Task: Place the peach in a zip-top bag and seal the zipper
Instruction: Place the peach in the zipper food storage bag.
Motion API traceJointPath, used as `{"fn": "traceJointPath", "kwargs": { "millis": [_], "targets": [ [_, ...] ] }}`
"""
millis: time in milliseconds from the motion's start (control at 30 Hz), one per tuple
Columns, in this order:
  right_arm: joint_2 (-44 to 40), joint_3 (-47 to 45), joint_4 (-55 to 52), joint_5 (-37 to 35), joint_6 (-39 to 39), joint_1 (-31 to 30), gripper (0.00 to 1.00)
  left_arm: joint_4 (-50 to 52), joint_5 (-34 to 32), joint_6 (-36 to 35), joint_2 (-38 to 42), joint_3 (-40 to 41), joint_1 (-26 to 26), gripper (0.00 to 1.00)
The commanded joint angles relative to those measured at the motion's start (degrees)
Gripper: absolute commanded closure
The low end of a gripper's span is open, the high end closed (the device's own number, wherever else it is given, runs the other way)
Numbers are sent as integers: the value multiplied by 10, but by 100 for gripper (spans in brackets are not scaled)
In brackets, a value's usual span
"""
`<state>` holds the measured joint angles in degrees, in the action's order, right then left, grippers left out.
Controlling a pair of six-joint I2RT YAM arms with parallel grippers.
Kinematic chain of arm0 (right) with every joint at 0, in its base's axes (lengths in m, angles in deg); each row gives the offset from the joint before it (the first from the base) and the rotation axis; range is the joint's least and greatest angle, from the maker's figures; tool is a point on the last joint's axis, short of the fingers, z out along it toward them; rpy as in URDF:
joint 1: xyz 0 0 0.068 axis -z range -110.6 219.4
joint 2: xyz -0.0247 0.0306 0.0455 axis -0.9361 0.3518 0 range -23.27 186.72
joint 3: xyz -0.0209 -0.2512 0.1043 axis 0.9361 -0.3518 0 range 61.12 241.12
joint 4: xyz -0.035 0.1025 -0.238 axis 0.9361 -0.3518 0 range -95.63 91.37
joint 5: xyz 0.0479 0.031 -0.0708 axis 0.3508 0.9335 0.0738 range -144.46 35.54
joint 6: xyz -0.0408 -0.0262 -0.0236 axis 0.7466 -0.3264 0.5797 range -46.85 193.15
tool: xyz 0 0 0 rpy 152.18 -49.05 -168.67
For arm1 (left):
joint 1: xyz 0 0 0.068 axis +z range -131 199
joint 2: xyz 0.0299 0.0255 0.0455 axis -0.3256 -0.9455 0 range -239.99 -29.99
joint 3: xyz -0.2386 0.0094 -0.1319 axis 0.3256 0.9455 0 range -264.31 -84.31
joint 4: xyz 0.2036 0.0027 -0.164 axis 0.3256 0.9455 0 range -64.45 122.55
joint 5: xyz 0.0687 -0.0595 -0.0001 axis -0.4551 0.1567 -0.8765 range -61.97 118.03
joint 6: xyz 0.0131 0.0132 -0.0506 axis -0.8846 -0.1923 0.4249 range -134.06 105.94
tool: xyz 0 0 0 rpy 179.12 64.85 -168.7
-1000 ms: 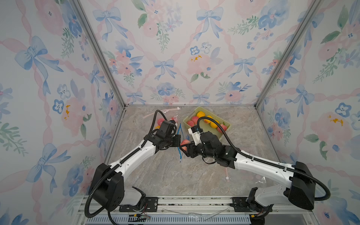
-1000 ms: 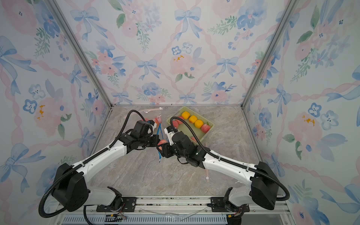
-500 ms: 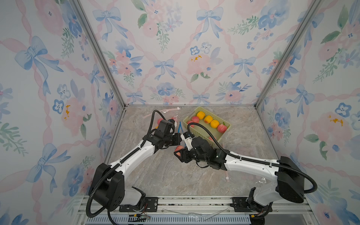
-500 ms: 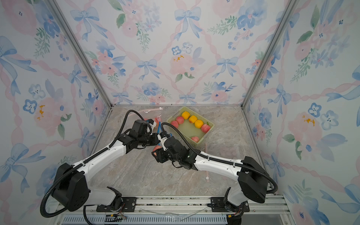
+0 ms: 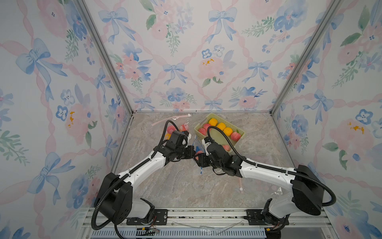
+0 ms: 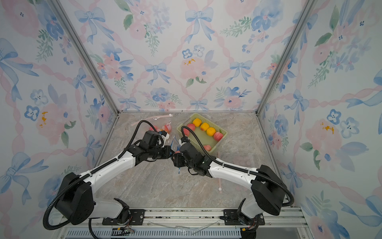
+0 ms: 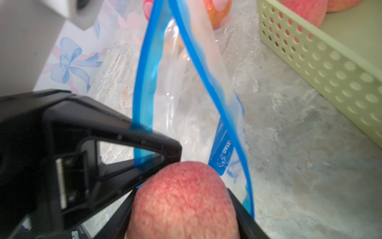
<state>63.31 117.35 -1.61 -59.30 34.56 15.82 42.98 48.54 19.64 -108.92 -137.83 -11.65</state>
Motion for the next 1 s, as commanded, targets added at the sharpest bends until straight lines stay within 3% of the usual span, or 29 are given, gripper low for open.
{"fn": "traceJointPath", "kwargs": {
  "millis": [0, 233, 600, 967],
  "targets": [
    [-7, 10, -6, -18, -18, 19, 51, 6, 47, 1, -3, -6, -13, 100],
    [10, 50, -45, -14, 11, 26, 51, 6, 83, 5, -1, -20, -23, 100],
    [65, 131, -205, -63, 88, -2, 50, 5, 35, 43, 0, -31, -20, 96],
    [109, 161, -257, -71, 131, -27, 47, -6, 6, 61, -5, 5, -2, 85]
  ]
}}
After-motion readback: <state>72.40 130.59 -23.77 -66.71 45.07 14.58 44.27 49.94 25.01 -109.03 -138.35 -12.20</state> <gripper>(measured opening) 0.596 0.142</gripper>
